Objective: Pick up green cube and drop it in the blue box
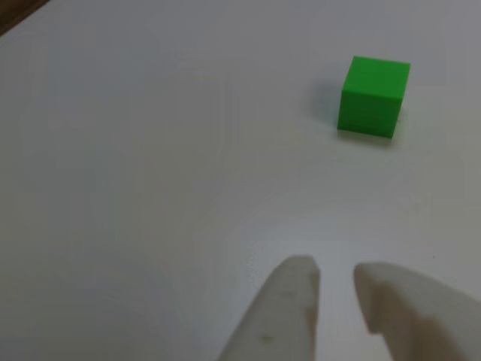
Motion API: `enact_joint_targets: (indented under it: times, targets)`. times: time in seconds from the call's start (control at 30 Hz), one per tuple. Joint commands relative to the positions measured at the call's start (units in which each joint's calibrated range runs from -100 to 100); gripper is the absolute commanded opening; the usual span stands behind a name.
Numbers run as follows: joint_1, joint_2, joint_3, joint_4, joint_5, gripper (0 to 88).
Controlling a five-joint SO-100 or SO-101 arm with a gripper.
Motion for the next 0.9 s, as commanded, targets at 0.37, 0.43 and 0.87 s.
enact_joint_targets:
  times: [0.37,0.43,0.87]
  targets:
    - [-0.2,34.1,-36.9,-1.5,-0.1,1.6]
    - [-0.2,38.8,-40.9,-1.5,-0.1,1.6]
    - [-0.2,57.1,-56.8,-1.5,-0.2,9.2]
